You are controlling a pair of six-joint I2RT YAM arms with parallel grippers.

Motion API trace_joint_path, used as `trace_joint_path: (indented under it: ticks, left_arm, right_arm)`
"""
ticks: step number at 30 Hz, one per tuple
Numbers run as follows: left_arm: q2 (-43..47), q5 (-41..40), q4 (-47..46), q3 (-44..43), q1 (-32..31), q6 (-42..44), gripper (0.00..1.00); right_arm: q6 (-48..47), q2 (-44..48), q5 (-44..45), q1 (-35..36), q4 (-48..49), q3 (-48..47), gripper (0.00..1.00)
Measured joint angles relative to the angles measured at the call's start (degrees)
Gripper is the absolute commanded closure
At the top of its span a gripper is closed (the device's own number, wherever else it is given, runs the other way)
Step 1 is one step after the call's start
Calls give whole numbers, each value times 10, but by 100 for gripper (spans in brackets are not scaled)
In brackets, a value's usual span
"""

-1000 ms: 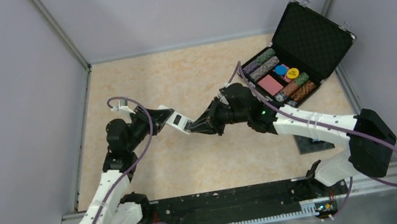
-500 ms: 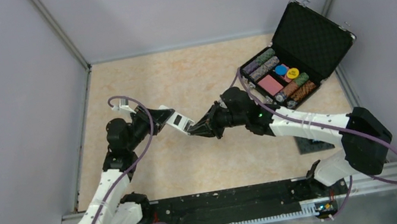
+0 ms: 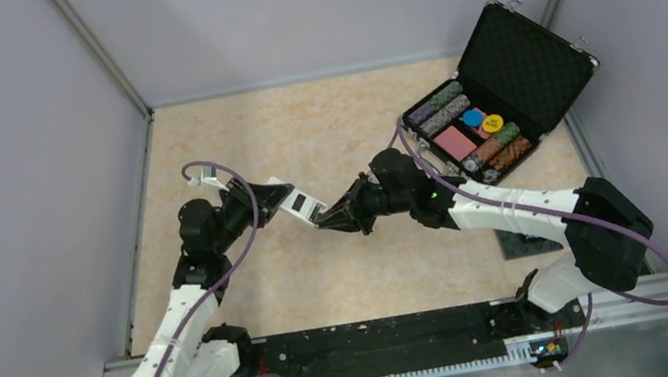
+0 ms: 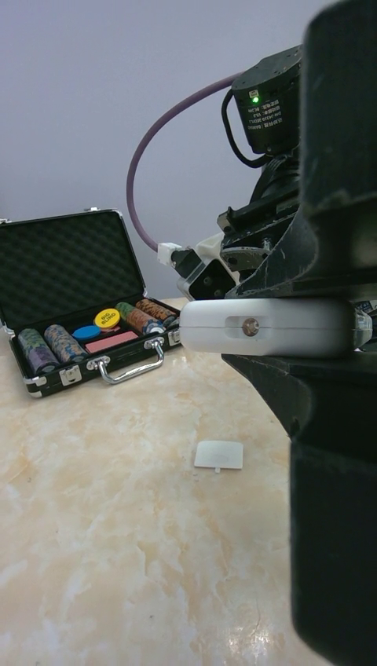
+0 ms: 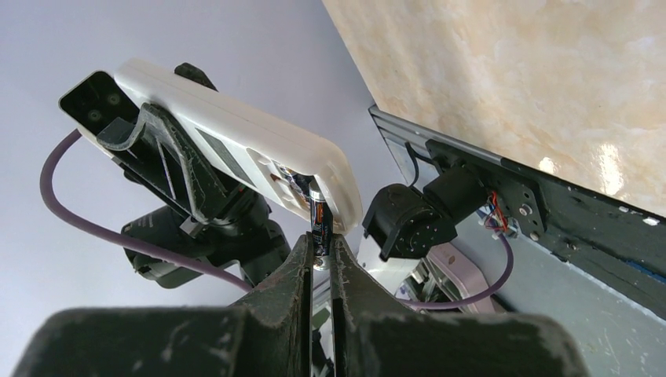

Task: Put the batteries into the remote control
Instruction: Load the battery into the remote control.

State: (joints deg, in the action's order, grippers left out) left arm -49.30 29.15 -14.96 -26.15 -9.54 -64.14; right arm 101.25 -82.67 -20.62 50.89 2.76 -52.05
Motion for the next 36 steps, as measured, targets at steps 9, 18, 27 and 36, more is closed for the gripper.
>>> trace_joint_path:
  ticks: [9,18,27,36]
  left_arm:
    - [1,-1,43,-3,0,5,100]
    - [11,-7,78,-9,1,11,100]
    - [12,-15,133,-28,2,10,100]
    - [7,-17,160,-32,1,2,100]
  right_arm:
    - [-8,-10,16,0,-11,-2,100]
    - [-27,-20,19,0,-28,-14,94]
    - [-28,-27,19,0,-37,-28,67]
    - [-28,-27,20,0,-38,-32,59]
